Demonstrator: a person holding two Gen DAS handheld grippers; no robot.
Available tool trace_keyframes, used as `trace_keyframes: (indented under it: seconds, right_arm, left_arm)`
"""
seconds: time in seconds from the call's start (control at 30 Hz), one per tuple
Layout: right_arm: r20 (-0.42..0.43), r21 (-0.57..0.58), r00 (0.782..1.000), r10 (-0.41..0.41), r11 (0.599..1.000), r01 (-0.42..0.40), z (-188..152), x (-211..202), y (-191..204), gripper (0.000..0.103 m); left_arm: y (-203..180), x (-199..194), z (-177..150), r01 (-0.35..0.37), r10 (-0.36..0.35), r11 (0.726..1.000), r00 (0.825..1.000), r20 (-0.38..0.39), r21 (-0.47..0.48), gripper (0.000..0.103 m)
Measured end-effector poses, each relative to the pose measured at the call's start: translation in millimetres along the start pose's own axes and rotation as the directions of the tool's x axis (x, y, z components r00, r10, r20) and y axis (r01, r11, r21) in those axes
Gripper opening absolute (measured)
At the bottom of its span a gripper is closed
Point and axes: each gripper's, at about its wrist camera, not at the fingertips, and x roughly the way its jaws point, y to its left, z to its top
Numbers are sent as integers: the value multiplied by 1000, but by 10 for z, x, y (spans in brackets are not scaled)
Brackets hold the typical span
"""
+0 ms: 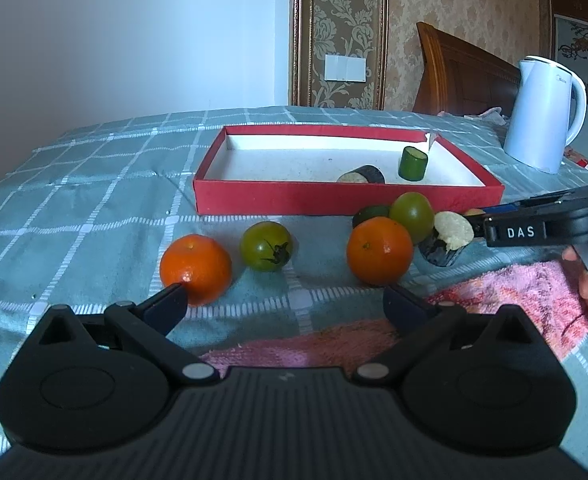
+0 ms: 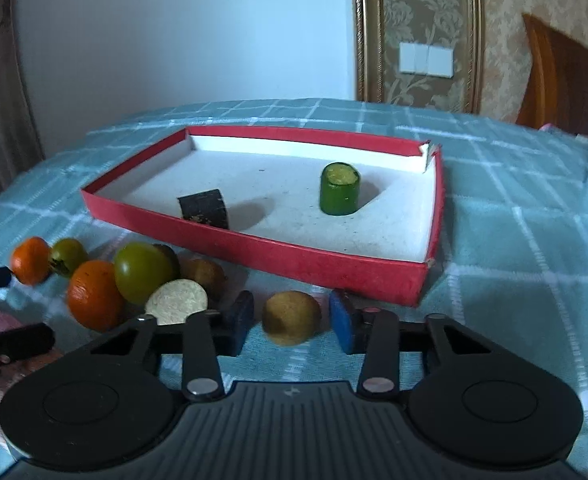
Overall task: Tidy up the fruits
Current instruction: 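Grasp the brown kiwi with the right gripper, then lower the kiwi into the tray beside the cucumber and open the right gripper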
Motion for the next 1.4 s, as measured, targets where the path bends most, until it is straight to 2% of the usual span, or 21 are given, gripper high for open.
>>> trace_keyframes:
  seconds: [0.07,0.43,0.7,0.93,1.13,1.4]
  right_arm:
    - [1,-2,1000,3,1000,-3,-11,-18,4,29]
    - [57,31,998,-36,999,34,119,-196,-169,29]
    - [56,32,998,-10,999,8,180,-215,-168,29]
    - [90,8,996,-15,1000,14,273,-281,-108,29]
    - [121,11,989,-90,996,90,479,-92,-195,29]
    - [74,12,985,-153,988,152,607,288,-337,29]
  left_arm:
    - [2,3,0,-4,4,1000,1000,-1,-1,103]
    - [9,46,-2,-9,9,1000,1000,-25,-6,103]
    - [-4,46,-4,-11,11,1000,1000,-26,-5,103]
    - [-2,56,-2,-4,3,1000,999,-36,-12,103]
    - [1,58,-2,-4,3,1000,999,-37,-12,103]
    - [4,58,3,-5,4,1000,999,-44,-15,103]
